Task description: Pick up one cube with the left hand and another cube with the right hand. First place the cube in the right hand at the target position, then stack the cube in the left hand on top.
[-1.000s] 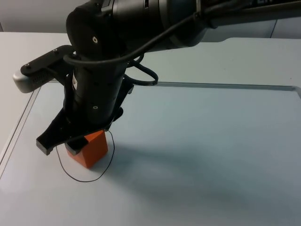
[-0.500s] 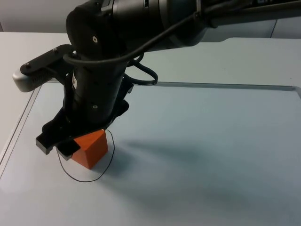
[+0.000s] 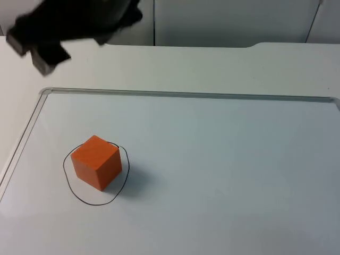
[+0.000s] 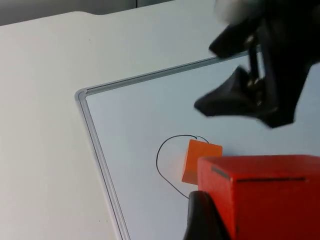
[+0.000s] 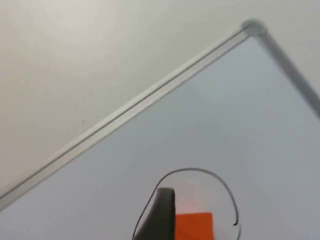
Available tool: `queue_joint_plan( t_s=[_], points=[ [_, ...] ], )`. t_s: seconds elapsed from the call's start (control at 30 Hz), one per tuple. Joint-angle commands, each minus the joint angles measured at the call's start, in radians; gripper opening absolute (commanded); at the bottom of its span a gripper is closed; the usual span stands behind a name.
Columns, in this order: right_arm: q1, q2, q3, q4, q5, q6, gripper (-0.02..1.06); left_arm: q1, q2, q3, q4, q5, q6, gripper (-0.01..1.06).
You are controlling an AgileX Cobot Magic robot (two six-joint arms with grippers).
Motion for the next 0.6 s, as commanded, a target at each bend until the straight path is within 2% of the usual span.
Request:
queue_joint_plan(
  t_s=[0.0, 0.17, 0.27, 0.43, 0.57],
  points=[
    [0.005, -0.130, -0.008, -0.047, -0.027, -0.010, 0.80, -0.007, 0.002, 0.003, -0.008, -0.020, -0.008, 0.00],
    [0.005, -0.258, -0.004, -0.084, -0.039, -0.010, 0.80, -0.007, 0.034, 0.003, -0.008, -0.031, -0.006, 0.00],
    [0.005, -0.394, 0.028, -0.086, -0.051, -0.021, 0.80, -0.007, 0.099, 0.003, -0.008, -0.067, 0.013, 0.00],
    [0.005, -0.637, 0.213, -0.093, -0.157, -0.036, 0.80, -0.007, 0.196, 0.003, -0.008, -0.165, 0.028, 0.00],
    [0.005, -0.794, 0.377, -0.137, -0.207, -0.036, 0.80, -0.007, 0.259, 0.003, -0.008, -0.216, 0.034, 0.00]
  ],
)
